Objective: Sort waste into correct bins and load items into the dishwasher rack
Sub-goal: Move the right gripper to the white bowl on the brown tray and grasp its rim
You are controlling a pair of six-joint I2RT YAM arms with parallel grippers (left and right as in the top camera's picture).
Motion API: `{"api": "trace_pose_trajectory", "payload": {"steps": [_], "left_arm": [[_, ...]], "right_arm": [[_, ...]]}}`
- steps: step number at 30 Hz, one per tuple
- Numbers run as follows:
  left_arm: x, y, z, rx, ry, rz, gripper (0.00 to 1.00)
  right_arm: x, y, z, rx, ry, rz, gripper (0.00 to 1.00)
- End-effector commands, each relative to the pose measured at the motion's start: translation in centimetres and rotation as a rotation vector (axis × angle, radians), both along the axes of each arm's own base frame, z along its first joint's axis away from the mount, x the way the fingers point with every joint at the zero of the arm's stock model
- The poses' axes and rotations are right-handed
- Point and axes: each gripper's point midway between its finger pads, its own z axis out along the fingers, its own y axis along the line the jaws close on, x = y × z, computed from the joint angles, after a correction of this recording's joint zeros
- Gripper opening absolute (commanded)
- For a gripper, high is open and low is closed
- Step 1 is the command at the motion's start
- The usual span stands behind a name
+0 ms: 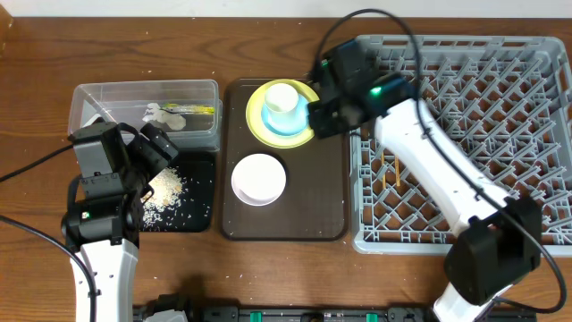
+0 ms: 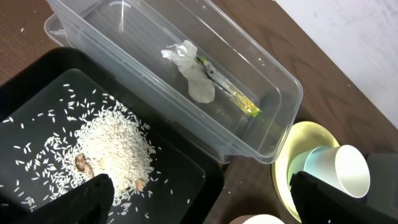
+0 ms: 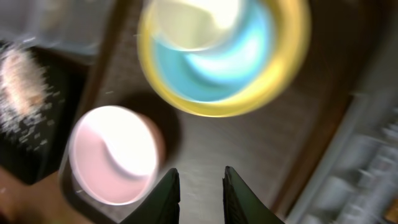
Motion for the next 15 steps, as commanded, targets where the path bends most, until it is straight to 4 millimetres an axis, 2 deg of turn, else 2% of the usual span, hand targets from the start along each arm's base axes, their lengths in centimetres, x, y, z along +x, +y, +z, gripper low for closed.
{"api": "trace_pose_trajectory", "payload": {"steps": [1,6,8,15], "left_arm": [[0.2,0.3,0.8,0.008,-0.016,0.007,0.94],[0.2,0.3,0.8,0.008,-0.016,0.007,0.93],[0.2,0.3,0.8,0.008,-0.016,0.007,0.93],[0.2,0.3,0.8,0.008,-0.016,0.007,0.93]], "right_arm": [[-2.1,3.6,0.7,0.029,-0.015,0.093,0.22],[-5.2,8.5,0.8,0.048,-0.056,0.216,0.22],[-6.1,10.1,0.3,0.016,-0.094,0.245,0.23],[-8.6,13.0,-3.3,-0.136,-0.158,0.304,0.25]]}}
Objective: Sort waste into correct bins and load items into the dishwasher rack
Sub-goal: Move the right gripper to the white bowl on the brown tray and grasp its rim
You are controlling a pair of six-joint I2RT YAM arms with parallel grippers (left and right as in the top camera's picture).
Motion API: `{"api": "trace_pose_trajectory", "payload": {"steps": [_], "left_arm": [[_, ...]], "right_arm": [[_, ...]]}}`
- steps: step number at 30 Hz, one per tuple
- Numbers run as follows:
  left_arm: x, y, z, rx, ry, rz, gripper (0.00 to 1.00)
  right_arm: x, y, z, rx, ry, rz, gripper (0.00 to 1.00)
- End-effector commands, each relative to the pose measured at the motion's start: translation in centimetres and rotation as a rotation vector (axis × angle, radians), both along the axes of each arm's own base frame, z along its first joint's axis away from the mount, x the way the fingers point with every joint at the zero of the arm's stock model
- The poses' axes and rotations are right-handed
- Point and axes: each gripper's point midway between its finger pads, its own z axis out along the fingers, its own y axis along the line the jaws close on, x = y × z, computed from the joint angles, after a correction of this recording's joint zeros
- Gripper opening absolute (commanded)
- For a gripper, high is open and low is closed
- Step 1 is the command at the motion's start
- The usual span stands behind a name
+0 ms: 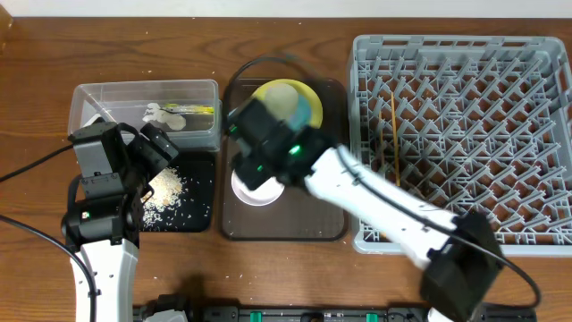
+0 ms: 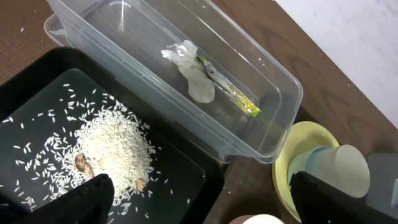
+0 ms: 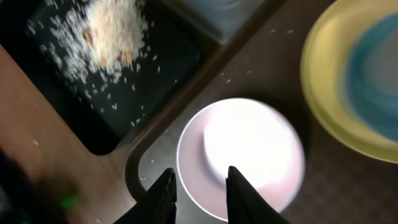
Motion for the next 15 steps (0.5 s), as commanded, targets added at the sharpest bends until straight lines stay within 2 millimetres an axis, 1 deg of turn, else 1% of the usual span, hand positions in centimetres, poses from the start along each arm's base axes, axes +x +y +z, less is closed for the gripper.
{"api": "trace_pose_trajectory", "payload": {"steps": [1,6,9,15], "left_arm": [[0.2,0.3,0.8,0.008,-0.016,0.007,0.94],[0.2,0.3,0.8,0.008,-0.016,0.007,0.93],[0.2,0.3,0.8,0.008,-0.016,0.007,0.93],[0.2,0.3,0.8,0.008,-0.016,0.007,0.94]], "right_arm": [[-0.2,0.5,-2.9,-0.115,-0.053,-0.008,0.25],[-2.0,1.6,-6.1,-0.180,-0.030,0.037,0.25],[-2.5,1.8,-7.8,-0.208,-0.012,0.051,0.25],[-2.7,1.7,-9.6,-0.241,0.009,0.054,0.26]]}}
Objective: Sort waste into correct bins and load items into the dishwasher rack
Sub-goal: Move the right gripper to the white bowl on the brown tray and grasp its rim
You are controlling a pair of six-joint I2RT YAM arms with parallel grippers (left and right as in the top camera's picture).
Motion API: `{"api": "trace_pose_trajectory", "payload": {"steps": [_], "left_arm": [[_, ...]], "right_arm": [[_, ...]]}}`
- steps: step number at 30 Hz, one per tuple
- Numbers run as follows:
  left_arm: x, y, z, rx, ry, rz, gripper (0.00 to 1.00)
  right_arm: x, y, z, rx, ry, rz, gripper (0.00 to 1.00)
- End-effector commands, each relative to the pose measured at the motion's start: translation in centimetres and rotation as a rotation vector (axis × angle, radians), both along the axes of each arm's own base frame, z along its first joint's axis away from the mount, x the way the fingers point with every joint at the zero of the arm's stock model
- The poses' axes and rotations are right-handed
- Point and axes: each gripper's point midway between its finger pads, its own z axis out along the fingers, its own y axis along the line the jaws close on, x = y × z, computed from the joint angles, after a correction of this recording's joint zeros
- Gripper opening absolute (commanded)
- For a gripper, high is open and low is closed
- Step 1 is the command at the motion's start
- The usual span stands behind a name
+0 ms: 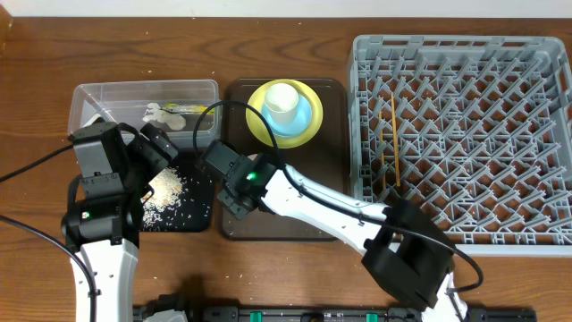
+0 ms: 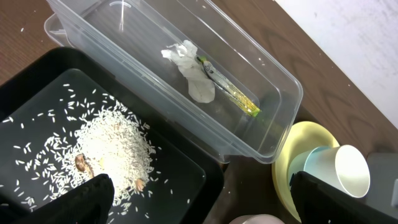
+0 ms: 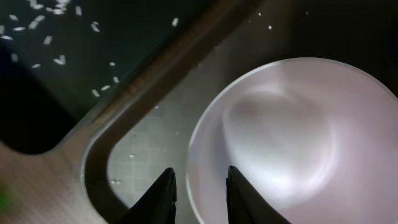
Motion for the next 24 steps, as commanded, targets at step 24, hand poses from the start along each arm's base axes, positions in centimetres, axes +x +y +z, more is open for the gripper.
{"api": "trace_pose_trajectory", "payload": {"steps": [24], "left_arm": [[0.2,0.3,0.8,0.008,-0.016,0.007,0.93]], "right_arm": [[-1.2,-2.1,-2.8,-0.126,0.059,-0.003,0.10]]}}
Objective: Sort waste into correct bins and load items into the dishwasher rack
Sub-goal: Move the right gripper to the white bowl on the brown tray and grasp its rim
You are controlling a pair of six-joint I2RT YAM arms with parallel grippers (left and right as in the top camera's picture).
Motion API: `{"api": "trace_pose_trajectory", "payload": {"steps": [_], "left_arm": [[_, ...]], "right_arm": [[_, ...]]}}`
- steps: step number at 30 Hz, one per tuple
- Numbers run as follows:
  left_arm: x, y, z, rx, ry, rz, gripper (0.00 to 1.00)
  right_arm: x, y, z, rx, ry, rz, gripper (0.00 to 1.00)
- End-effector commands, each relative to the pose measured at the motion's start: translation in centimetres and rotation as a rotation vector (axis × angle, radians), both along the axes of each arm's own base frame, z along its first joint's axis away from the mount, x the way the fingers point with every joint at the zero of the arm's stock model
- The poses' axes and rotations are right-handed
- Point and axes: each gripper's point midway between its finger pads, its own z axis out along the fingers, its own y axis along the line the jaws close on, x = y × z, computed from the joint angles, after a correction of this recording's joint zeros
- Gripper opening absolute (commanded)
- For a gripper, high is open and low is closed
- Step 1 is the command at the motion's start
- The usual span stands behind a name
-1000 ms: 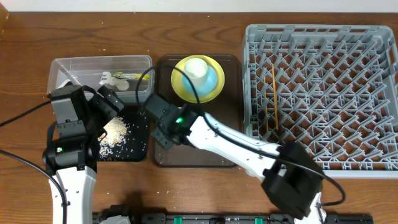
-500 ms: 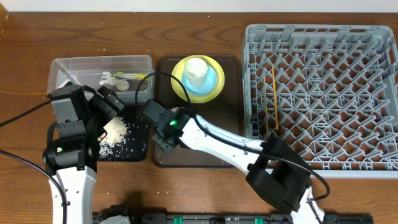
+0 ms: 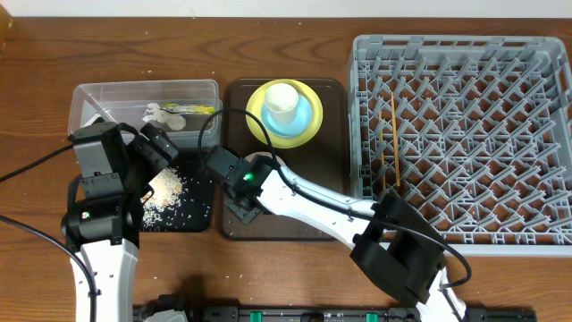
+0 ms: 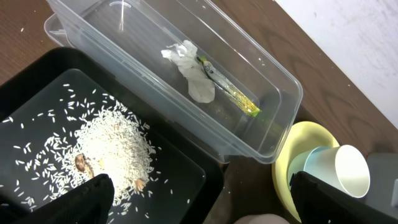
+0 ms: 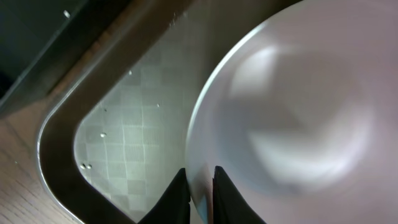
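Note:
A pale pink bowl (image 5: 298, 112) lies on the brown tray (image 5: 118, 155). My right gripper (image 5: 200, 193) is shut on the bowl's left rim, one finger inside and one outside. In the overhead view the right wrist (image 3: 243, 183) covers the bowl. A white cup (image 3: 280, 98) stands in a blue bowl on a yellow plate (image 3: 308, 125) at the tray's far end. My left gripper (image 4: 199, 205) hangs open and holds nothing, above the black bin of rice (image 4: 106, 149).
The clear bin (image 3: 143, 112) holds a crumpled tissue (image 4: 193, 78) and a wrapper. The grey dishwasher rack (image 3: 465, 134) at the right holds a thin yellow stick (image 3: 391, 134). The right arm stretches across the tray's near half.
My right gripper has dropped lower onto the pink bowl and its jaws have come together on the left rim. The left arm has not moved.
My right gripper was open above the yellow plate by the rack. Then it was over the pink bowl, then low at the bowl's left edge, still open. Now it grips the rim. The left gripper stayed open over the rice bin throughout.

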Motion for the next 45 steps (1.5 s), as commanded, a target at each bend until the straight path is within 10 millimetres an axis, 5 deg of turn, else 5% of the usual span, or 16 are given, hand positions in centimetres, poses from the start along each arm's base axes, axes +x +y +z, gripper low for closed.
{"api": "trace_pose_trajectory", "payload": {"steps": [1,12,33,45], "left_arm": [[0.2,0.3,0.8,0.008,-0.016,0.007,0.93],[0.2,0.3,0.8,0.008,-0.016,0.007,0.93],[0.2,0.3,0.8,0.008,-0.016,0.007,0.93],[0.2,0.3,0.8,0.008,-0.016,0.007,0.93]], "right_arm": [[-0.2,-0.4,-0.3,-0.023,0.003,-0.001,0.09],[-0.7,-1.2,-0.5,-0.057,0.023,-0.003,0.05],[-1.4,-2.3,-0.7,-0.105,0.052,-0.003,0.18],[-1.4,-2.3,-0.7,-0.104,0.052,-0.003,0.08]]}}
